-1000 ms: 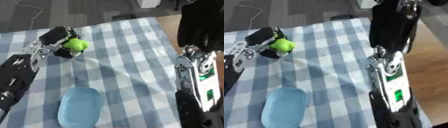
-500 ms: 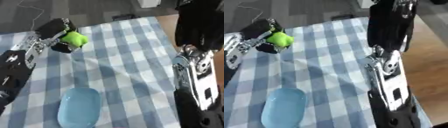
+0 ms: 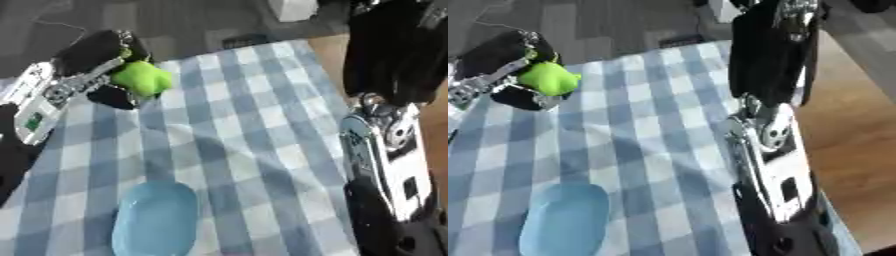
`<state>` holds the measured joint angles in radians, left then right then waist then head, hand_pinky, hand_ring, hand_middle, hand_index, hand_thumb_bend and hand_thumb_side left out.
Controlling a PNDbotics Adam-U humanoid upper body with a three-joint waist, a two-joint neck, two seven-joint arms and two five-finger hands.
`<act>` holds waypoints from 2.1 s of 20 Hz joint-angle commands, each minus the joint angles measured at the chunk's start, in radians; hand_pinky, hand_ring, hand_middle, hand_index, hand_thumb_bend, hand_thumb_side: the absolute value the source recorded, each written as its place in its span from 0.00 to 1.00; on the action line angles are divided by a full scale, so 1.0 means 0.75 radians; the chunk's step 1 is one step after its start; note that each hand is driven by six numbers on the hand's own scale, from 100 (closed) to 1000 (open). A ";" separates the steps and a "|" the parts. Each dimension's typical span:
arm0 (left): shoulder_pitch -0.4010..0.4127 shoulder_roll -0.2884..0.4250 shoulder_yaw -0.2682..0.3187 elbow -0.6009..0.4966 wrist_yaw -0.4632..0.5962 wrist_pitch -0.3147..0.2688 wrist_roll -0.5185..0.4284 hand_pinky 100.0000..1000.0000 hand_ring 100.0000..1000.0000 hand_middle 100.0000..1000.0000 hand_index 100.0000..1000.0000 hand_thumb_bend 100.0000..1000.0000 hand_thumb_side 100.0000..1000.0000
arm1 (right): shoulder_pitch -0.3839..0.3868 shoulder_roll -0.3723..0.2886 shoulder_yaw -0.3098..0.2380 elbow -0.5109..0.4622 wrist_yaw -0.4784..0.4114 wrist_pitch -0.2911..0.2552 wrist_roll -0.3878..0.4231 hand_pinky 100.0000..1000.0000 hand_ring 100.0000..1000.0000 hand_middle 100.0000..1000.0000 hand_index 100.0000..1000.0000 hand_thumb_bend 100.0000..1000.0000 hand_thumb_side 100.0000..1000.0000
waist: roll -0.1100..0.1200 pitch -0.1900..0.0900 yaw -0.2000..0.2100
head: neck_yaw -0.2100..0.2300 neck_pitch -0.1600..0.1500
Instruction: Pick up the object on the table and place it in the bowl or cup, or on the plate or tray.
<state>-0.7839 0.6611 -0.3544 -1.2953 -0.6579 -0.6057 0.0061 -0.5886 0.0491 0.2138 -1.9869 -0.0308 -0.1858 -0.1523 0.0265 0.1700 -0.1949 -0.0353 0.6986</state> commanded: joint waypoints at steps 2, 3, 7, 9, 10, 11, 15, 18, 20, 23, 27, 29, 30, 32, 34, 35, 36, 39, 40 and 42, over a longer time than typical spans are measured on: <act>0.020 0.080 -0.028 -0.139 0.088 -0.015 -0.045 0.00 0.00 0.00 0.11 0.00 0.59 | -0.007 -0.012 -0.016 -0.017 0.009 -0.010 -0.015 0.27 0.35 0.82 1.00 0.00 0.81 | 0.003 -0.029 0.000 | -0.006 -0.008; 0.029 0.086 -0.034 -0.163 0.105 -0.016 -0.050 0.00 0.00 0.00 0.11 0.00 0.59 | -0.007 -0.011 -0.020 -0.017 0.011 -0.014 -0.020 0.27 0.35 0.82 1.00 0.00 0.81 | 0.003 -0.029 -0.001 | -0.004 -0.007; 0.069 0.117 -0.052 -0.264 0.176 -0.010 -0.068 0.00 0.00 0.00 0.11 0.00 0.59 | -0.001 -0.001 -0.053 -0.017 0.026 -0.034 -0.054 0.27 0.36 0.82 1.00 0.00 0.81 | 0.005 -0.028 -0.004 | 0.000 -0.005; 0.088 0.136 -0.064 -0.319 0.216 0.002 -0.084 0.00 0.00 0.00 0.11 0.00 0.59 | 0.004 0.006 -0.071 -0.017 0.036 -0.043 -0.076 0.27 0.36 0.82 1.00 0.00 0.81 | 0.005 -0.027 -0.007 | 0.001 -0.004; 0.099 0.144 -0.075 -0.352 0.236 0.004 -0.095 0.00 0.00 0.00 0.11 0.00 0.59 | 0.006 0.010 -0.082 -0.017 0.042 -0.048 -0.090 0.27 0.36 0.81 1.00 0.00 0.81 | 0.006 -0.027 -0.009 | 0.001 -0.003; 0.107 0.151 -0.082 -0.382 0.251 0.010 -0.106 0.00 0.00 0.00 0.11 0.00 0.59 | 0.007 0.013 -0.088 -0.017 0.046 -0.051 -0.100 0.27 0.36 0.81 1.00 0.00 0.81 | 0.006 -0.027 -0.010 | 0.001 -0.003; 0.155 0.166 -0.117 -0.518 0.304 0.039 -0.154 0.00 0.00 0.00 0.11 0.00 0.59 | 0.007 0.021 -0.094 -0.017 0.055 -0.057 -0.115 0.27 0.36 0.81 1.00 0.00 0.81 | 0.006 -0.024 -0.016 | 0.004 -0.004; 0.202 0.178 -0.118 -0.603 0.346 0.068 -0.184 0.00 0.00 0.00 0.11 0.00 0.59 | 0.008 0.027 -0.100 -0.017 0.054 -0.059 -0.120 0.27 0.36 0.81 1.00 0.00 0.81 | 0.006 -0.023 -0.018 | 0.005 -0.008; 0.237 0.184 -0.107 -0.658 0.361 0.094 -0.181 0.00 0.00 0.00 0.11 0.00 0.59 | 0.008 0.029 -0.107 -0.017 0.056 -0.063 -0.126 0.27 0.36 0.81 1.00 0.00 0.81 | 0.005 -0.022 -0.019 | 0.005 -0.013; 0.283 0.194 -0.101 -0.743 0.368 0.146 -0.161 0.00 0.00 0.00 0.11 0.00 0.58 | 0.009 0.032 -0.117 -0.017 0.063 -0.065 -0.137 0.27 0.35 0.81 1.00 0.00 0.81 | 0.002 -0.021 -0.020 | 0.008 -0.018; 0.346 0.205 -0.126 -0.864 0.374 0.220 -0.143 0.00 0.00 0.00 0.11 0.00 0.58 | 0.005 0.034 -0.124 -0.017 0.070 -0.069 -0.146 0.27 0.35 0.81 1.00 0.00 0.81 | 0.000 -0.018 -0.022 | 0.018 -0.026; 0.363 0.208 -0.138 -0.917 0.365 0.251 -0.140 0.00 0.00 0.00 0.11 0.00 0.58 | 0.004 0.033 -0.125 -0.017 0.071 -0.070 -0.148 0.27 0.35 0.81 1.00 0.00 0.81 | -0.001 -0.018 -0.021 | 0.018 -0.031; 0.368 0.206 -0.147 -0.928 0.363 0.258 -0.138 0.00 0.00 0.00 0.11 0.00 0.58 | 0.004 0.034 -0.124 -0.017 0.071 -0.070 -0.148 0.27 0.35 0.81 1.00 0.00 0.81 | -0.001 -0.018 -0.022 | 0.019 -0.037; 0.373 0.198 -0.166 -0.937 0.362 0.256 -0.139 0.00 0.00 0.00 0.11 0.00 0.58 | 0.003 0.035 -0.123 -0.017 0.072 -0.069 -0.148 0.27 0.35 0.81 1.00 0.00 0.81 | -0.001 -0.018 -0.025 | 0.018 -0.051; 0.378 0.193 -0.174 -0.939 0.367 0.253 -0.137 0.00 0.00 0.00 0.11 0.00 0.58 | 0.003 0.037 -0.122 -0.017 0.071 -0.069 -0.147 0.27 0.35 0.81 1.00 0.00 0.81 | 0.000 -0.018 -0.026 | 0.020 -0.057; 0.382 0.191 -0.175 -0.939 0.369 0.254 -0.137 0.00 0.00 0.00 0.11 0.00 0.58 | 0.002 0.037 -0.121 -0.017 0.070 -0.069 -0.147 0.27 0.35 0.81 1.00 0.00 0.81 | 0.000 -0.018 -0.027 | 0.021 -0.058; 0.386 0.189 -0.176 -0.940 0.370 0.255 -0.137 0.00 0.00 0.00 0.11 0.00 0.58 | 0.001 0.038 -0.121 -0.017 0.070 -0.070 -0.147 0.27 0.35 0.81 1.00 0.00 0.81 | 0.000 -0.018 -0.027 | 0.021 -0.059; 0.403 0.185 -0.179 -0.940 0.370 0.254 -0.145 0.00 0.00 0.00 0.11 0.00 0.58 | 0.000 0.040 -0.121 -0.017 0.069 -0.070 -0.147 0.27 0.35 0.81 1.00 0.00 0.81 | 0.000 -0.017 -0.029 | 0.022 -0.058; 0.412 0.185 -0.178 -0.940 0.367 0.253 -0.147 0.00 0.00 0.00 0.11 0.00 0.58 | -0.001 0.040 -0.121 -0.017 0.069 -0.071 -0.147 0.27 0.35 0.81 1.00 0.00 0.81 | 0.000 -0.017 -0.029 | 0.023 -0.055; 0.435 0.186 -0.173 -0.940 0.356 0.249 -0.149 0.00 0.00 0.00 0.11 0.00 0.58 | -0.002 0.039 -0.121 -0.017 0.069 -0.071 -0.147 0.27 0.35 0.81 1.00 0.00 0.81 | -0.001 -0.016 -0.028 | 0.022 -0.051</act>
<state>-0.4514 0.7850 -0.4939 -1.9827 -0.3925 -0.4180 -0.1024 -0.5764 0.0768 0.1221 -1.9869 0.0187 -0.2382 -0.2610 0.0260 0.1703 -0.2152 -0.0254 0.6642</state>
